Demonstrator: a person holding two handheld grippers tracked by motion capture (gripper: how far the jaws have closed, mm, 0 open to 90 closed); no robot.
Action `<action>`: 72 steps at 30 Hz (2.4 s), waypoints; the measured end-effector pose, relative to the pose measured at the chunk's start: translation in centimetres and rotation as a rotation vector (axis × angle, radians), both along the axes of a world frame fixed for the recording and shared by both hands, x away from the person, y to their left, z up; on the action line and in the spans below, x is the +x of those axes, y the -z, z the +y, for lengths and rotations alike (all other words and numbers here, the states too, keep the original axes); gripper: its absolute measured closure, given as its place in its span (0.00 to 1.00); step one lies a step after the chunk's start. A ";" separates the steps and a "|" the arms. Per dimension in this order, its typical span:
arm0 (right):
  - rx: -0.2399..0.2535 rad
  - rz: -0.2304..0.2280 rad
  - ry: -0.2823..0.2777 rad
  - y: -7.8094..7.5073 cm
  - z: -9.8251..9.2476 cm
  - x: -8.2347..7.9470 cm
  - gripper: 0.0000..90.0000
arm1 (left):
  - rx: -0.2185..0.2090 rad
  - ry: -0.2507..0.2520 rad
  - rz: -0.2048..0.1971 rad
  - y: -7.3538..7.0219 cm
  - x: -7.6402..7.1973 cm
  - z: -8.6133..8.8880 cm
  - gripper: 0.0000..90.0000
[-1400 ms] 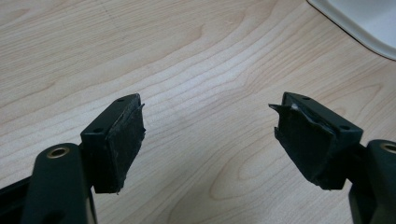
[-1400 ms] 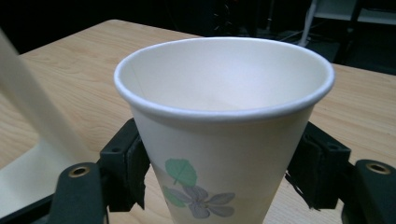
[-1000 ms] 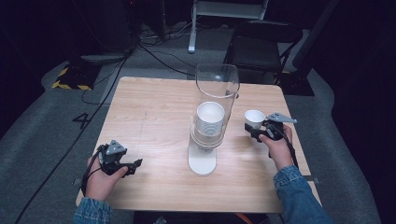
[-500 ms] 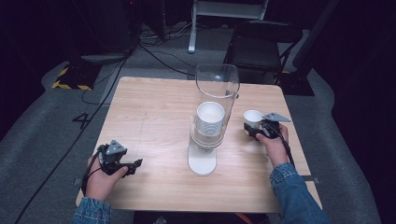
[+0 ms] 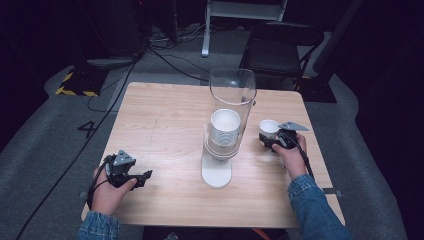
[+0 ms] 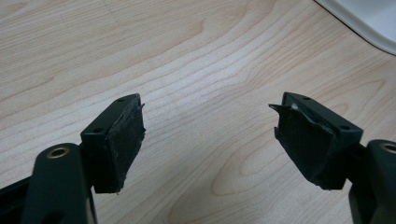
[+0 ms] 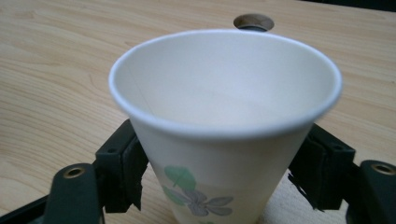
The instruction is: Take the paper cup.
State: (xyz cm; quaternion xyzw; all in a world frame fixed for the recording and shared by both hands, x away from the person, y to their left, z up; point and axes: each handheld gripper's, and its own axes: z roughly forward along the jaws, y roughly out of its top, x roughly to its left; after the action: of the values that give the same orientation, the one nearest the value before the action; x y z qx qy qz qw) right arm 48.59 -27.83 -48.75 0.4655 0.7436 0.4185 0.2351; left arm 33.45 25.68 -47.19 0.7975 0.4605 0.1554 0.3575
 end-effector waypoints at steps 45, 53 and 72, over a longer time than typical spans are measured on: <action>0.119 -0.052 -0.173 -7.6 -4.9 -9.7 0.18 | 0.012 0.024 -0.001 -0.2 -0.1 -0.4 0.26; 0.061 -0.026 -0.231 -8.5 -6.7 -12.5 0.18 | 0.005 0.018 -0.001 -0.1 -0.3 -0.4 0.26; -0.038 0.180 -0.169 -3.3 -8.0 -13.0 0.18 | 0.019 0.037 0.032 0.4 -0.3 -0.1 0.23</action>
State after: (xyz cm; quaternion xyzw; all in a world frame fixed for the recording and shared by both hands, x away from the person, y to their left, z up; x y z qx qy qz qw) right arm 35.58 -35.86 -45.49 0.4326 0.8059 0.3792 0.1400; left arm 33.16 25.59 -47.61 0.8115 0.4498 0.1405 0.3456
